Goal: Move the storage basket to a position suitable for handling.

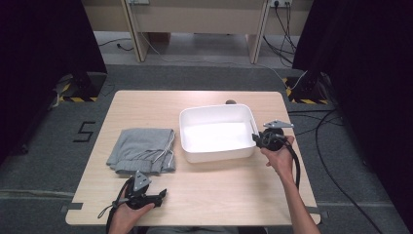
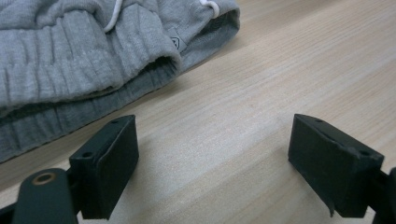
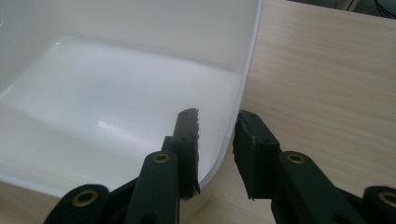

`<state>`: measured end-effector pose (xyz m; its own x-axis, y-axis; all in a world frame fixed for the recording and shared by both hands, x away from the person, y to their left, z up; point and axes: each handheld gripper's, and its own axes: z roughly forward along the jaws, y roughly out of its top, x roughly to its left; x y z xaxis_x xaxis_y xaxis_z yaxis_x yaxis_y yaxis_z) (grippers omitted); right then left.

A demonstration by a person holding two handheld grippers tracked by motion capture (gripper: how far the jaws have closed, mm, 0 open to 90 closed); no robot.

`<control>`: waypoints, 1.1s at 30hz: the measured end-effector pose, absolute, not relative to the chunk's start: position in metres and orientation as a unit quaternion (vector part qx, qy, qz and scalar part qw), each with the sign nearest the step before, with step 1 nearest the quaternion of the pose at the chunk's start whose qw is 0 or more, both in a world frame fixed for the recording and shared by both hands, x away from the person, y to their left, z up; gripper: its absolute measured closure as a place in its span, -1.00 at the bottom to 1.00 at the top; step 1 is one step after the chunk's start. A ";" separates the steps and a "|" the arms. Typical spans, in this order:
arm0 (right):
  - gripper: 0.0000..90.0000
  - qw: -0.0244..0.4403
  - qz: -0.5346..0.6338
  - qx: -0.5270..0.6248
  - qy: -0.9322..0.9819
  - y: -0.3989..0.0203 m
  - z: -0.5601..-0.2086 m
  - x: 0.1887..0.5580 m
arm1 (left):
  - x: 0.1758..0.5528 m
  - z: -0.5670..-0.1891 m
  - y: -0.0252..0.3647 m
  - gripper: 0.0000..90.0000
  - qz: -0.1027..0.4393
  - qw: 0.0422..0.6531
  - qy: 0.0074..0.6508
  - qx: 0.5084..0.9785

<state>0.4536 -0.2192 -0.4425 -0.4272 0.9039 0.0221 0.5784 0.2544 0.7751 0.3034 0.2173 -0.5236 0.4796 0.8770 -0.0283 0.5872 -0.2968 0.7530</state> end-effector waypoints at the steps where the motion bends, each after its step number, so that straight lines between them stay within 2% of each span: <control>1: 0.56 0.223 0.369 0.488 0.759 -0.219 -0.443 0.451 | 0.303 -0.524 0.217 -0.66 0.200 0.362 0.469 0.780; 14: 0.46 0.231 0.364 0.490 0.758 -0.215 -0.443 0.418 | 0.302 -0.524 0.218 -0.66 0.199 0.363 0.468 0.781; 25: 0.41 0.214 0.378 0.494 0.753 -0.218 -0.444 0.400 | 0.302 -0.524 0.218 -0.66 0.199 0.363 0.468 0.781; 28: 0.21 0.212 0.384 0.497 0.749 -0.218 -0.445 0.398 | 0.302 -0.524 0.218 -0.66 0.199 0.363 0.468 0.781; 33: 0.08 0.226 0.406 0.487 0.740 -0.215 -0.435 0.388 | 0.302 -0.524 0.219 -0.66 0.199 0.363 0.467 0.782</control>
<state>0.3881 -0.2155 -0.4353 -0.4242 0.9035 0.0607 0.5370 0.1970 0.8203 0.3020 0.2186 -0.5236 0.4855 0.8738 -0.0283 0.5851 -0.3008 0.7531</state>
